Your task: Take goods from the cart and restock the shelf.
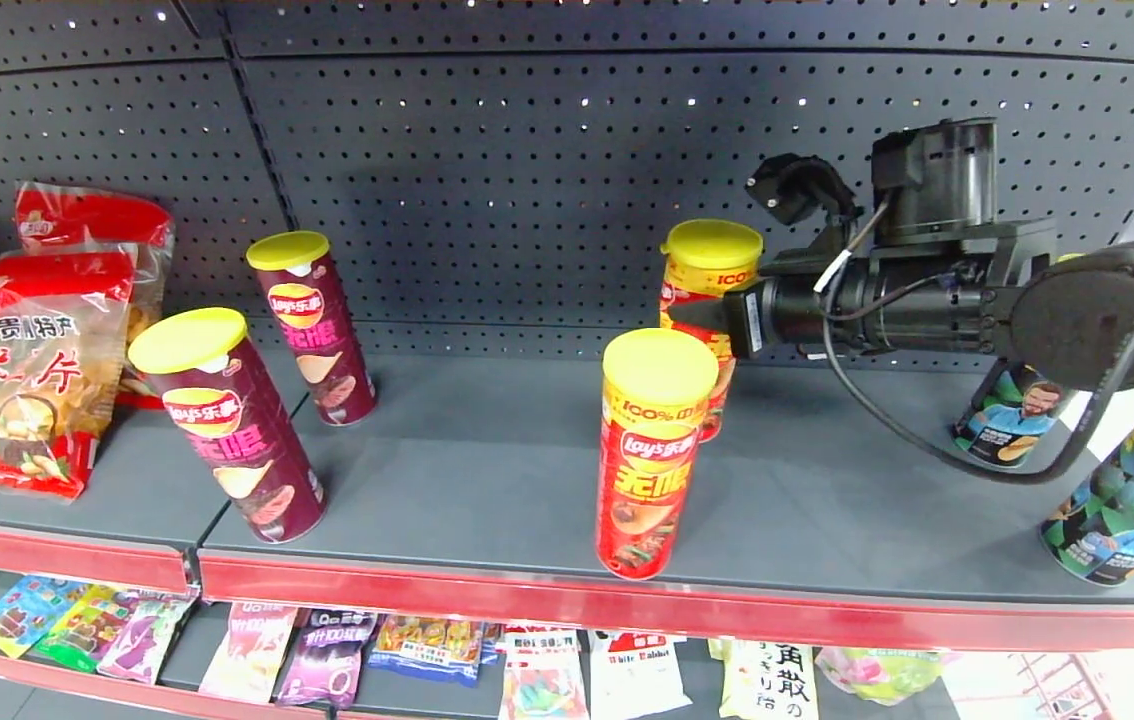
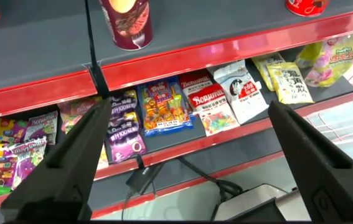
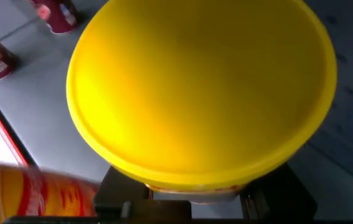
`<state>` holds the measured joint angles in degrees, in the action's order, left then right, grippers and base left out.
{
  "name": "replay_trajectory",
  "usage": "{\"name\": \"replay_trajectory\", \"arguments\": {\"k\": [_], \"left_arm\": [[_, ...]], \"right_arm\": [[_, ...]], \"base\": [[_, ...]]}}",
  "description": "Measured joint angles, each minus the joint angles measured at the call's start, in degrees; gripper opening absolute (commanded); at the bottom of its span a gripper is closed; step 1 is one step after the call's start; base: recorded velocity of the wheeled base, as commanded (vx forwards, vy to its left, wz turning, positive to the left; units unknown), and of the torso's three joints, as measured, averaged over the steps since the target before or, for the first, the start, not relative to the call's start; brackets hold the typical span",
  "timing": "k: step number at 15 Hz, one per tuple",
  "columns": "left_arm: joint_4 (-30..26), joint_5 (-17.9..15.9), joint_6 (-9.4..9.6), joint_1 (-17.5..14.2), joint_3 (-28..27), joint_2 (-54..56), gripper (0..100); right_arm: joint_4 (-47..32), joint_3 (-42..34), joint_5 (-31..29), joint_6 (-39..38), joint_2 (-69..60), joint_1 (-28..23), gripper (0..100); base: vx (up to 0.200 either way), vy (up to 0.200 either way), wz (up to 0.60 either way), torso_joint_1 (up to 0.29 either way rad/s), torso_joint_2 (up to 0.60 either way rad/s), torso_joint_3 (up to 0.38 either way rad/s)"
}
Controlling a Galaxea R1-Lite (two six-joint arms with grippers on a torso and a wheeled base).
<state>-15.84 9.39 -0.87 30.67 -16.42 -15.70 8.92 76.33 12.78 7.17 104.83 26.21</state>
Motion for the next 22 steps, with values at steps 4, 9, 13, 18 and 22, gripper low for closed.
{"name": "replay_trajectory", "arguments": {"k": [4,9,13,18,22], "left_arm": [[0.0,0.4,0.00,0.0,1.0,1.5,100],[-0.6,0.7,-0.04,0.0,1.2,2.4,100],[-1.1,0.7,-0.09,0.0,1.3,3.4,100],[-1.6,0.7,-0.06,0.0,1.4,4.0,100],[-1.6,0.7,-0.09,0.0,1.4,4.1,100]], "right_arm": [[2.7,0.4,-0.1,-0.1,2.9,0.9,0],[3.1,1.1,-0.2,-0.8,4.8,0.9,0],[3.2,0.8,-0.2,-1.6,5.1,1.4,0],[3.8,1.1,-0.2,-1.8,5.7,1.5,0],[6.0,1.2,-0.2,-2.9,6.5,1.5,0]], "base": [[0.000,0.000,0.00,0.000,0.00,0.000],[0.000,0.000,0.00,0.000,0.00,0.000],[0.000,0.000,0.00,0.000,0.00,0.000],[0.000,0.000,0.00,0.000,0.00,0.000],[0.000,0.000,0.00,0.000,0.00,0.000]]}}
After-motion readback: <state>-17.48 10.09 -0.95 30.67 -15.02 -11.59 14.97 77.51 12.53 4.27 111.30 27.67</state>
